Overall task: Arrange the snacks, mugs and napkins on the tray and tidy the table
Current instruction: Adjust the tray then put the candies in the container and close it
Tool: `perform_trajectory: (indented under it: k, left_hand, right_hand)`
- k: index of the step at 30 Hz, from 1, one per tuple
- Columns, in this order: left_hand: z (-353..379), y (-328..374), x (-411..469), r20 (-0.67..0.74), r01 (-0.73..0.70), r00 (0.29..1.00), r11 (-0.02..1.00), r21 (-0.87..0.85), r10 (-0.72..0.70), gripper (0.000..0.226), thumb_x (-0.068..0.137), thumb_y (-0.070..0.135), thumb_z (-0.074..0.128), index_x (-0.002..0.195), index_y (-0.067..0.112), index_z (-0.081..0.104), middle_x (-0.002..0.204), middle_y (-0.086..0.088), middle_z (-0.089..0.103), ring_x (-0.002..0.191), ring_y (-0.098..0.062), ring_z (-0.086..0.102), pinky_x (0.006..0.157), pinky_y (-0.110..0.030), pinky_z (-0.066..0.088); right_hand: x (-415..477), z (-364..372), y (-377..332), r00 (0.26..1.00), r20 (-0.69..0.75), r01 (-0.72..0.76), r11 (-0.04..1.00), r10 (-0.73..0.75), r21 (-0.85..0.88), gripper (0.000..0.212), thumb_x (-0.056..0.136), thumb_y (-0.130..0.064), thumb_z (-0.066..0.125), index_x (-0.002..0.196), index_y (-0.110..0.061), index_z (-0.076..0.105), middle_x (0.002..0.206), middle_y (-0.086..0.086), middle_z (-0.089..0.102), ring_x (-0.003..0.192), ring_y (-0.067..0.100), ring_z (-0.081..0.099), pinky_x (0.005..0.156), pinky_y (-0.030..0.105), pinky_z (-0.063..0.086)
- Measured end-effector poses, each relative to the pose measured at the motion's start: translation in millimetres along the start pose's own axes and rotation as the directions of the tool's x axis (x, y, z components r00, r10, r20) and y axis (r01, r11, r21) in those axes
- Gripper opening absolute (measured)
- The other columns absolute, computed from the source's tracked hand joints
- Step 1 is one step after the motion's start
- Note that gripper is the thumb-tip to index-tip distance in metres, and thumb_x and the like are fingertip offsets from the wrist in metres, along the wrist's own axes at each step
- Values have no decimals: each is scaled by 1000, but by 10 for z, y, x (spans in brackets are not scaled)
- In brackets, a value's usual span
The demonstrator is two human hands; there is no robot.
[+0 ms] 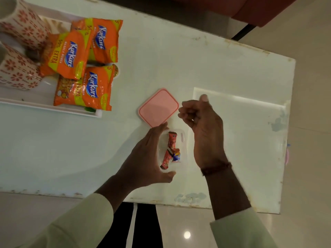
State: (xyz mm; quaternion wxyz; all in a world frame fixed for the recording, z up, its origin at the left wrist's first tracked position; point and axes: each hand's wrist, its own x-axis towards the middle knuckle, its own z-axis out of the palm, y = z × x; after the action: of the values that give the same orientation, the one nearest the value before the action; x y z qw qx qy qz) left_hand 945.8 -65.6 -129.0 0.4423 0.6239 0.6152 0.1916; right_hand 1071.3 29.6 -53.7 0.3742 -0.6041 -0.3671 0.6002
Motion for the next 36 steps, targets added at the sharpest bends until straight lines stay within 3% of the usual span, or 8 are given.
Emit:
perform_trajectory:
  k: [3, 8, 13, 16, 20, 25, 30, 36]
  left_hand:
    - [7, -54, -116, 4, 25, 1000, 1000, 0, -25, 117, 49, 70, 75, 144, 37, 16, 147, 18, 32, 131, -4, 39, 105, -24, 41]
    - [18, -105, -223, 14, 52, 999, 999, -8, -52, 118, 48, 70, 76, 144, 37, 16, 147, 20, 30, 130, 1, 36, 106, -19, 37]
    - [31, -113, -244, 11, 51, 999, 999, 6, -51, 118, 50, 71, 75, 144, 40, 11, 147, 25, 23, 126, 25, 18, 98, 3, 16]
    - [33, -137, -232, 20, 37, 999, 999, 7, -37, 118, 51, 70, 77, 144, 38, 13, 148, 23, 23, 127, 28, 12, 96, 7, 15]
    - [9, -171, -222, 3, 0, 1000, 1000, -18, 0, 112, 53, 70, 76, 143, 38, 19, 151, 15, 28, 132, 7, 28, 108, -18, 34]
    - [-45, -185, -213, 1, 9, 1000, 999, 35, -9, 114, 52, 73, 74, 145, 42, 15, 149, 16, 28, 131, -1, 30, 106, -29, 38]
    - [-64, -217, -184, 34, 82, 996, 996, -34, -81, 126, 47, 70, 79, 146, 43, 4, 147, 23, 29, 125, 10, 30, 104, -15, 24]
    - [-37, -237, -172, 28, 74, 997, 996, -49, -73, 130, 49, 71, 78, 149, 37, 3, 151, 20, 26, 130, 5, 31, 106, -14, 28]
  right_hand:
    - [307, 116, -51, 991, 133, 42, 922, 10, -386, 17, 93, -33, 61, 105, -24, 69, 100, -11, 72, 92, 5, 66, 79, 19, 51]
    - [596, 392, 28, 964, 225, 113, 547, 142, -830, 88, 71, -56, 78, 145, -27, 39, 143, 0, 42, 133, 21, 38, 104, 42, 40]
    - [596, 621, 195, 972, 196, 174, 166, 128, -971, 124, 49, -53, 90, 147, -20, 24, 139, 7, 28, 127, 31, 30, 82, 45, 39]
    - [614, 666, 222, 971, 187, 156, 197, 151, -968, 124, 47, -46, 93, 146, -20, 24, 136, 7, 34, 125, 32, 34, 79, 45, 36]
    - [660, 610, 150, 959, 246, 195, 301, 142, -934, 116, 52, -35, 94, 147, -24, 27, 136, 7, 44, 125, 32, 43, 93, 48, 41]
    - [632, 400, -40, 950, 309, 253, 469, 44, -846, 63, 70, -14, 81, 126, -24, 55, 116, 0, 66, 105, 22, 61, 85, 31, 51]
    - [359, 189, -189, 919, 387, 376, 453, -73, -809, 28, 86, -10, 60, 102, -29, 73, 91, -16, 67, 81, 8, 57, 62, 6, 36]
    - [-244, 42, -98, 900, 427, 433, 322, -92, -842, 35, 96, -12, 53, 121, -28, 70, 122, -10, 71, 112, 7, 64, 97, 9, 34]
